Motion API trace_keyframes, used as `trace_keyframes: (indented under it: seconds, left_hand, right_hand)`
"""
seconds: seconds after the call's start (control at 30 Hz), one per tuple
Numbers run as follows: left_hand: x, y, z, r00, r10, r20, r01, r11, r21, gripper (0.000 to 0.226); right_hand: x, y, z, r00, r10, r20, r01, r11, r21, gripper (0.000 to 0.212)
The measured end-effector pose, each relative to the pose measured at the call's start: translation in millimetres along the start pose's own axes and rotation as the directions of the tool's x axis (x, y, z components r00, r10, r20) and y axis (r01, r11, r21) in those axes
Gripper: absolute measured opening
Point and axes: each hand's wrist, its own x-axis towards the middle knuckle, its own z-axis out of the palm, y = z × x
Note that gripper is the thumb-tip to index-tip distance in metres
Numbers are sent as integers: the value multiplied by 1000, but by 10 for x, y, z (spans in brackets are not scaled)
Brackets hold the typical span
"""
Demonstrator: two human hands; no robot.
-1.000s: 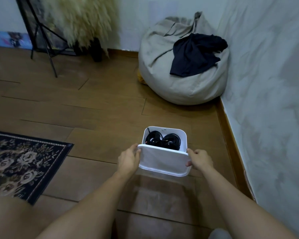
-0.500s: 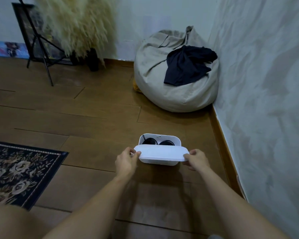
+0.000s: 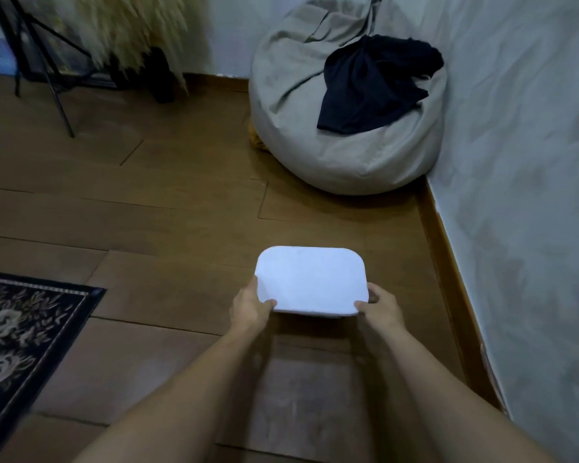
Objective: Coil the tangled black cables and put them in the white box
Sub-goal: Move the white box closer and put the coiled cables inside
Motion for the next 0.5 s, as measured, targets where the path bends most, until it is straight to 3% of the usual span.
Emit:
trace_keyframes:
  seconds: [0.23,0.5]
  left_hand:
    - [369,-82,141,1000,6,-9,-5,993,116,71]
    - [451,-152,318,999,-11,46,6,994,106,73]
  right_hand:
    - [341,3,282,998,-34,-44,35,999,24,48]
    - [460,155,432,996,-9,-94,-1,994,-105,37]
